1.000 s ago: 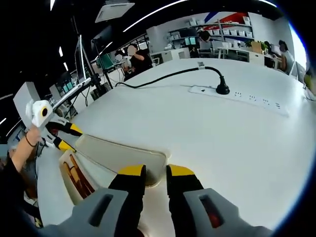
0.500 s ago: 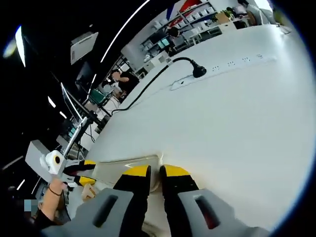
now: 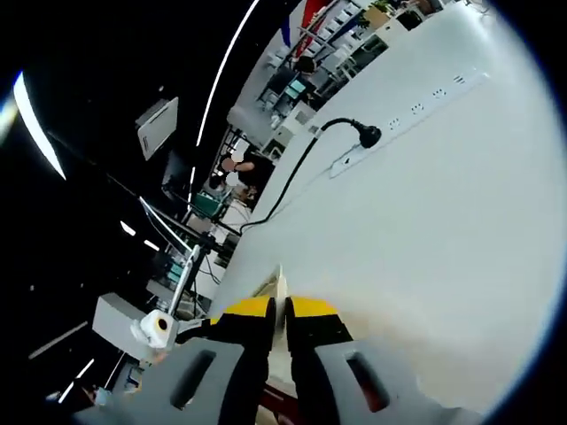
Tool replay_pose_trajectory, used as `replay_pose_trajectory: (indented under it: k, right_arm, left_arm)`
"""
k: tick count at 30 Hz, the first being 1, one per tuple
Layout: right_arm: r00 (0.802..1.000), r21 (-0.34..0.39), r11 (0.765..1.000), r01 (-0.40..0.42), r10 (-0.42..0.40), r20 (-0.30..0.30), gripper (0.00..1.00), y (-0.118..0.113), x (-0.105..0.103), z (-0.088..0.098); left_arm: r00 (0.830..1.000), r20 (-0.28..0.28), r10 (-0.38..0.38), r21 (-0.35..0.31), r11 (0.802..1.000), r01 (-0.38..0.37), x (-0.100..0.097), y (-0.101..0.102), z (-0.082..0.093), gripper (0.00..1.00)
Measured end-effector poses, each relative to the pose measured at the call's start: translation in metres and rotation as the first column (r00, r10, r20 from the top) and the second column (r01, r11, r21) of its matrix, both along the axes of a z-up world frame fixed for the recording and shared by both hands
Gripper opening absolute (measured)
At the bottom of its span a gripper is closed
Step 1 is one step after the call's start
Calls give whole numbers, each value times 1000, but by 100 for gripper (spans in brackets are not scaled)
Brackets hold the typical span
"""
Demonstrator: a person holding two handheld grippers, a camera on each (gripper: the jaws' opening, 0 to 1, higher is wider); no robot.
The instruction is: Arrange the utensils inside the cutlery case until each visible utensil rests in its matching compartment.
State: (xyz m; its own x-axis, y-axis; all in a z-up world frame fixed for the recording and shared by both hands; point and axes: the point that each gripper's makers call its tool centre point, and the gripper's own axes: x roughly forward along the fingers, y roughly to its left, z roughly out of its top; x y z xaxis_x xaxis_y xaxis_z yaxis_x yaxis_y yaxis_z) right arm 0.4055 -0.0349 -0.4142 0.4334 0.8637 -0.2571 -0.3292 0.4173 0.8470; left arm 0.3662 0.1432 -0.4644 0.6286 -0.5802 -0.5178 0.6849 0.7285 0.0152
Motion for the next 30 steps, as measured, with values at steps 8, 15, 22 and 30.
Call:
replay_pose_trajectory:
  k: [8,15,22,30]
  right_arm:
    - [999,-5,1000,4,-4,40,3,9,24,18]
    - [1000,2,1000,13,-13,11,2,6,25,18]
    - [1000,19,1000,20,-20,16,2,4,29,16]
    - [995,56,998,12,-17,102,2,-1,37,32]
  left_arm:
    - [1000,31,-4,-25,1000,5,3,3,4,10]
    - [999,35,-3,-25,1000,4,1,3,4,9]
    - [1000,11,10,-38,999,-10,1,2,5,10]
    - [993,-93,76,-200,975,-93,4,-3,13,22]
